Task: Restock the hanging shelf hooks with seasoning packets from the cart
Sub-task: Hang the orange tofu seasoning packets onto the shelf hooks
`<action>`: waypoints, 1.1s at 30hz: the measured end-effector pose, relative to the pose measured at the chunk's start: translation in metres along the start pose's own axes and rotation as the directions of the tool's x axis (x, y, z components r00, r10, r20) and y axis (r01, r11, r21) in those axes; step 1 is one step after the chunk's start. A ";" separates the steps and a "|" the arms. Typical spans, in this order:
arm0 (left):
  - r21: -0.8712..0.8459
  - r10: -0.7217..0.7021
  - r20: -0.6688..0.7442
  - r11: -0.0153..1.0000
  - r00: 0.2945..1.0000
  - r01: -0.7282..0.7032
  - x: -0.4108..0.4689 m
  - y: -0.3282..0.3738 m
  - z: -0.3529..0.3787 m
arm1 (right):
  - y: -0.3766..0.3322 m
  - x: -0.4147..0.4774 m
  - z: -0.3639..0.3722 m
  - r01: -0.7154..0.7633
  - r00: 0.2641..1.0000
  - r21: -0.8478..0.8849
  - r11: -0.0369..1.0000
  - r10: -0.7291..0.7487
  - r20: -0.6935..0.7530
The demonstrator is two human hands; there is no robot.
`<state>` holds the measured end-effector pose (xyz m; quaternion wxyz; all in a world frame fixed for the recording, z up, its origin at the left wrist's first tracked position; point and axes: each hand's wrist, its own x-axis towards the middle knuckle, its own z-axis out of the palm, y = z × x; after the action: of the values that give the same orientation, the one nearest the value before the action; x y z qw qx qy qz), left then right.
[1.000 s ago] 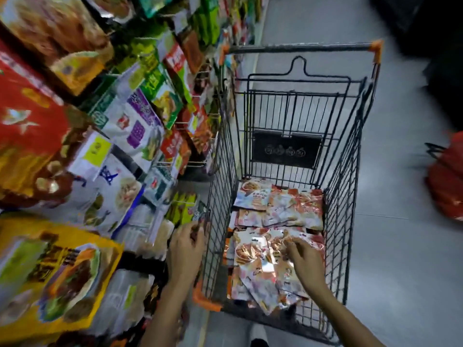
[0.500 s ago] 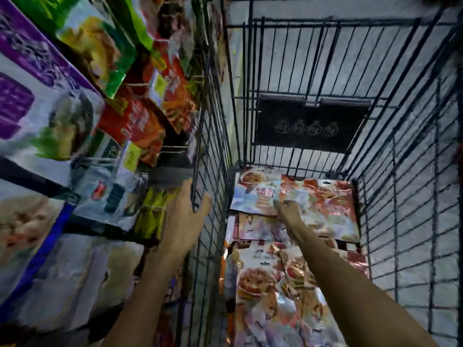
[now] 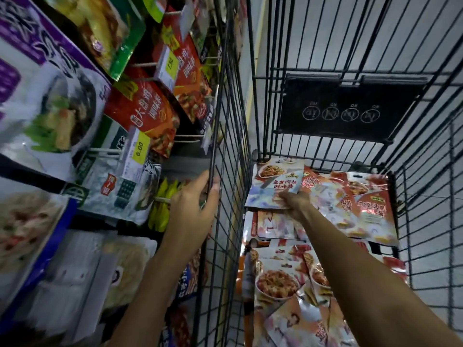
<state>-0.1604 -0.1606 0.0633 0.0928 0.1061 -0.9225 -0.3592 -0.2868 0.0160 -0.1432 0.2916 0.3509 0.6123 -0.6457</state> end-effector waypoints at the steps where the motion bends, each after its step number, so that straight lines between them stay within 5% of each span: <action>1: 0.000 0.002 0.004 1.000 1.000 -0.002 0.000 0.000 0.000 | -0.001 -0.004 0.001 -0.012 1.000 0.032 0.999 0.012 0.024; 13: 0.044 -0.095 -0.018 0.994 0.995 0.095 0.001 0.013 -0.002 | 0.019 -0.125 -0.133 -0.009 0.976 0.354 0.935 -0.068 0.205; 22: 0.013 -0.156 0.007 0.988 0.988 0.156 0.001 0.009 0.001 | 0.098 -0.147 -0.172 -0.152 0.970 0.117 0.981 0.126 0.208; 33: 0.067 -0.107 -0.022 0.992 0.994 0.108 -0.001 0.007 0.002 | 0.076 -0.133 -0.159 -0.141 0.979 -0.176 0.974 0.164 0.122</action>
<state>-0.1610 -0.1538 0.0669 0.0780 0.1619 -0.9263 -0.3311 -0.1327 0.1613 -0.0808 0.4097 0.3266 0.6140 -0.5903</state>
